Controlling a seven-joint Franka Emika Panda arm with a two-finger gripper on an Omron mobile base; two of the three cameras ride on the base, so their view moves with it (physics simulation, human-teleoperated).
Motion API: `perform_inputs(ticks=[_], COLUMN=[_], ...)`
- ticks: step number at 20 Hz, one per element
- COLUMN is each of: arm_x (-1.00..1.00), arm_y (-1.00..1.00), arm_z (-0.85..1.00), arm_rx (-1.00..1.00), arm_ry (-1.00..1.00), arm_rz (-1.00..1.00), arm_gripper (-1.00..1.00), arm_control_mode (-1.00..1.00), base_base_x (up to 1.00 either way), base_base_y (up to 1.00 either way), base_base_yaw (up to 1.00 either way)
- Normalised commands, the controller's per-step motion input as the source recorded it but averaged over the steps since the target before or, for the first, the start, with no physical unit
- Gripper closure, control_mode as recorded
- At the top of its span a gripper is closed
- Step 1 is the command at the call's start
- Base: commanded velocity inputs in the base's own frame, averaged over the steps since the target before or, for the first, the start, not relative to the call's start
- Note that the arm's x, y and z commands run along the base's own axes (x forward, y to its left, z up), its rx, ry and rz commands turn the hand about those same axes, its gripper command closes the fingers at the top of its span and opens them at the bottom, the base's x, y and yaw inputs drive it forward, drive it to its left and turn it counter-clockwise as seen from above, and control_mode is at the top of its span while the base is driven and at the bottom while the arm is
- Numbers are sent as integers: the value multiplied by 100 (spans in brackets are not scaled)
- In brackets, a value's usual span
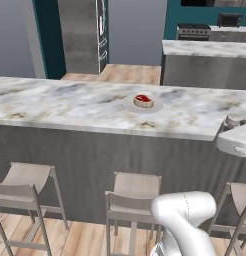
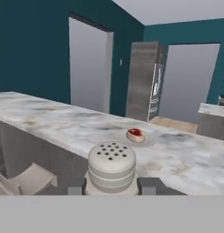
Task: Retrieve the shaker from the cabinet and place it next the steak on a plate on the dining table.
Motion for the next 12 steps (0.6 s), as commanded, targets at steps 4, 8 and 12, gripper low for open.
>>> perform_inputs(ticks=[4, 8, 12], arm_x=[76, 91, 100], arm_y=[-29, -12, -3], arm_z=[0, 0, 0], arm_rx=[2, 0, 0], arm_ry=[2, 3, 0], arm_rz=[25, 14, 12], arm_gripper=[100, 100, 100], arm_control_mode=[-100, -100, -100], base_base_x=[0, 0, 0], base_base_y=[0, 0, 0], base_base_yaw=[0, 0, 0])
